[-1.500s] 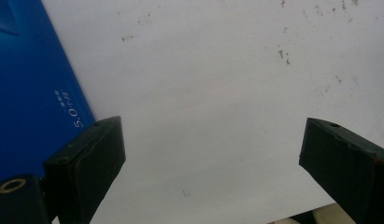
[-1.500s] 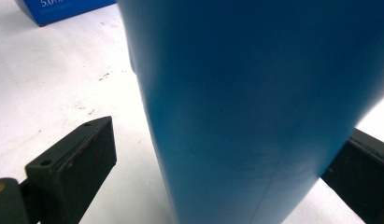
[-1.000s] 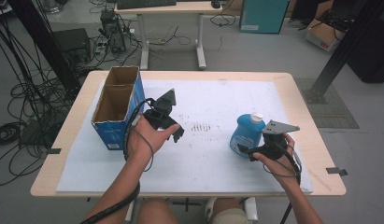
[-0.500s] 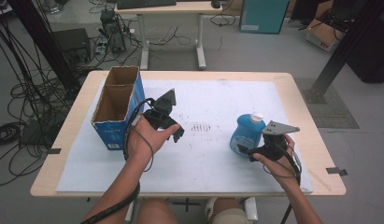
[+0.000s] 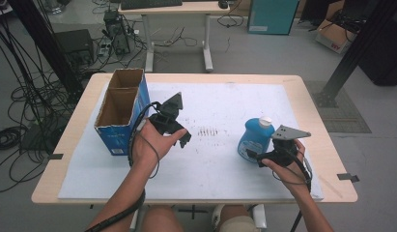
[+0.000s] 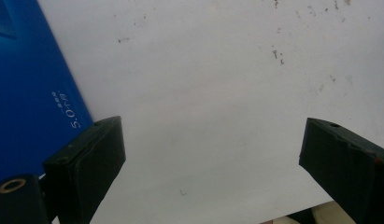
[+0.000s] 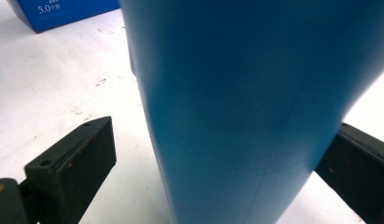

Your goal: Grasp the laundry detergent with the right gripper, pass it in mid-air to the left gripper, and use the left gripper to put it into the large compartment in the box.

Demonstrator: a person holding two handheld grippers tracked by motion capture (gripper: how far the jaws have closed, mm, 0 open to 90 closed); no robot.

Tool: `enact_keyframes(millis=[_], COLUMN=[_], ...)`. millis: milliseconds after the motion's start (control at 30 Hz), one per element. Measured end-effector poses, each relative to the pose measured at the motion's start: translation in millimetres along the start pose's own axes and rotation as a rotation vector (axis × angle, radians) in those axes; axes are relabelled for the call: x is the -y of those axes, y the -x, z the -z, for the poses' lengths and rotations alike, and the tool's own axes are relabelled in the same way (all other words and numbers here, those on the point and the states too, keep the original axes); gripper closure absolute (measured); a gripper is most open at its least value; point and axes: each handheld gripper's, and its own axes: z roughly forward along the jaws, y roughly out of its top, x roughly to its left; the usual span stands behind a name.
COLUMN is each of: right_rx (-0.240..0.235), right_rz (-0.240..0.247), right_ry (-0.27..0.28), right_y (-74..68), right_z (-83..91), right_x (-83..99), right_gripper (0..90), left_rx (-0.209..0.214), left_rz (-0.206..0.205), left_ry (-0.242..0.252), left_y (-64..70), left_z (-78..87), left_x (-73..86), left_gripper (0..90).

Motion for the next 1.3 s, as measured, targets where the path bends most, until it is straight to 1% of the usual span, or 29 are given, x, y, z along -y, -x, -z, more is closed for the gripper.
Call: enact_keyframes(millis=[200,267,467,633,967,1067,1133,1300], right_rx=[0.004,0.004,0.001,0.001,0.005,0.002,0.000,0.000], right_rz=[-0.003,-0.006,-0.012,-0.002,-0.006,-0.003,-0.011,-0.011], right_ry=[0.001,0.002,0.002,0.003,0.014,0.013,0.010,0.013], right_y=[-0.1,0.2,0.8,0.9,0.8,0.8,0.4,0.9], right_z=[-0.6,-1.1,-0.4,-1.2,-2.1,-2.8,-3.0,-3.7], right_x=[0.1,0.6,0.7,0.8,2.4,2.9,3.4,3.9], right_gripper=[1.6,1.6,1.6,1.6,1.6,1.6,1.5,1.6], left_rx=[-0.001,0.002,0.004,0.003,0.003,0.004,0.005,0.003], left_rz=[-0.005,0.001,0.002,-0.005,0.004,0.002,0.003,-0.001], left_ry=[0.002,0.001,0.003,0.000,0.002,0.001,0.001,0.001], left_y=[-0.1,0.2,-0.1,0.3,-1.0,-1.0,-0.9,-0.7], left_z=[0.5,-0.8,-0.7,0.8,-0.8,-1.2,-1.3,-1.1], left_x=[-0.2,0.1,0.3,0.0,1.2,1.1,0.9,0.2], left_gripper=[7.3,7.3,7.4,7.4,7.4,7.4,7.4,7.4])
